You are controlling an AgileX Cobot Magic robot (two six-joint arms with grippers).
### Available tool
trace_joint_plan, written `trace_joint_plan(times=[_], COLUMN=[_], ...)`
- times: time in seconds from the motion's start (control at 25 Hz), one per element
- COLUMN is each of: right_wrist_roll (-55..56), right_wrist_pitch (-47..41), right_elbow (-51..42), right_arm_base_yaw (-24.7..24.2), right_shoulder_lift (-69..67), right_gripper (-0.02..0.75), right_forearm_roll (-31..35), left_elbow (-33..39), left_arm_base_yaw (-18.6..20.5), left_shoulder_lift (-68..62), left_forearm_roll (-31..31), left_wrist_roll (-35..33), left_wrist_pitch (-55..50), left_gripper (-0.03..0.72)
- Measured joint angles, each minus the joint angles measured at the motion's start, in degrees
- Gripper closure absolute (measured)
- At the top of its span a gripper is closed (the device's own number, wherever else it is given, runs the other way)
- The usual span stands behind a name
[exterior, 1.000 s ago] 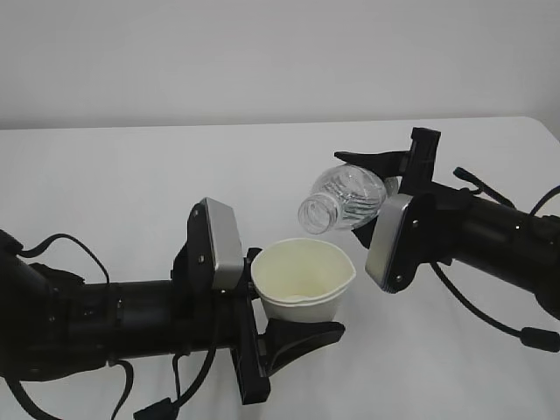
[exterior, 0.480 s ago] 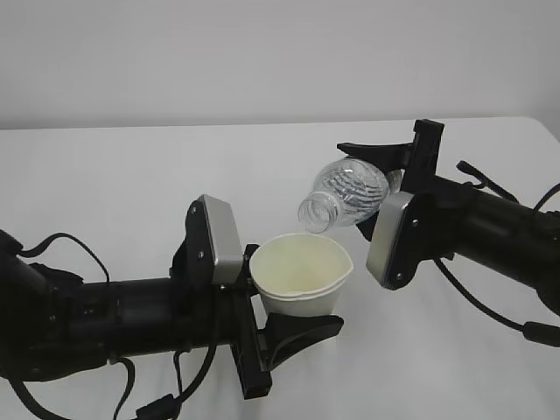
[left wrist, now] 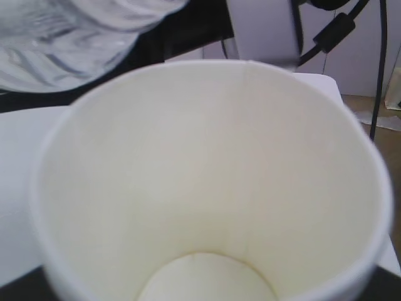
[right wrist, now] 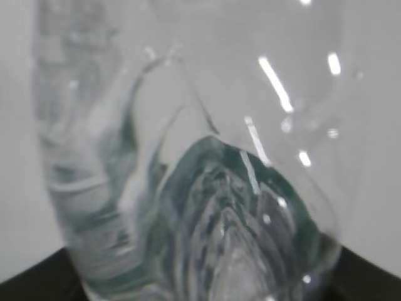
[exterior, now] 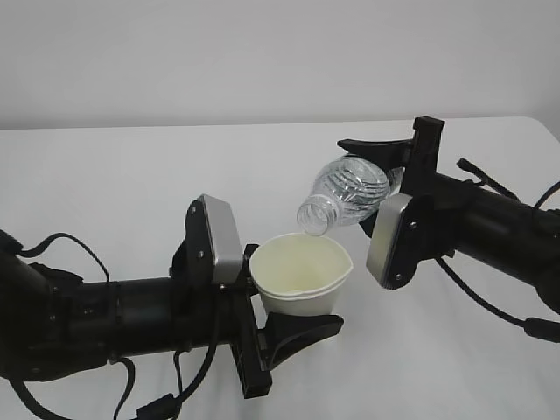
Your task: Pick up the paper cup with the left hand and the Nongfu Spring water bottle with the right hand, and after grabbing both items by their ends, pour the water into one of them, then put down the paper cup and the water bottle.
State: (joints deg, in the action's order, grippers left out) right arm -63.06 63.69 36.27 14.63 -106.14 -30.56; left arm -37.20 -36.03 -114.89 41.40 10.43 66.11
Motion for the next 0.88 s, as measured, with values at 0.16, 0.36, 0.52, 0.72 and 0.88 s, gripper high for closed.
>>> trace_joint_plan(times=[0.16,0.36,0.52,0.72,0.88], right_wrist_roll=[-0.3,-0.9,-2.2,-2.8,-3.5], right_wrist_pitch=[0.0,0.0,0.0,0.0,0.0], right_elbow=[0.0,0.0,0.0,0.0,0.0], right_arm_base_yaw=[0.0,0.0,0.0,0.0,0.0], right_shoulder_lift=[1.3,2.6,2.6,2.6,2.6], right_gripper=[0.281,0.281,0.281,0.281,0.281], right_forearm_roll=[0.1,0.3,0.3,0.3,0.3], left_elbow=[0.0,0.0,0.0,0.0,0.0], left_arm_base_yaw=[0.0,0.0,0.0,0.0,0.0], left_shoulder_lift=[0.0,0.0,0.0,0.0,0.0], left_forearm_roll=[0.0,0.0,0.0,0.0,0.0], left_wrist_roll=[0.0,0.0,0.0,0.0,0.0], left_wrist_pitch=[0.0,0.0,0.0,0.0,0.0], left_gripper=[0.228,0.228,0.228,0.228,0.228])
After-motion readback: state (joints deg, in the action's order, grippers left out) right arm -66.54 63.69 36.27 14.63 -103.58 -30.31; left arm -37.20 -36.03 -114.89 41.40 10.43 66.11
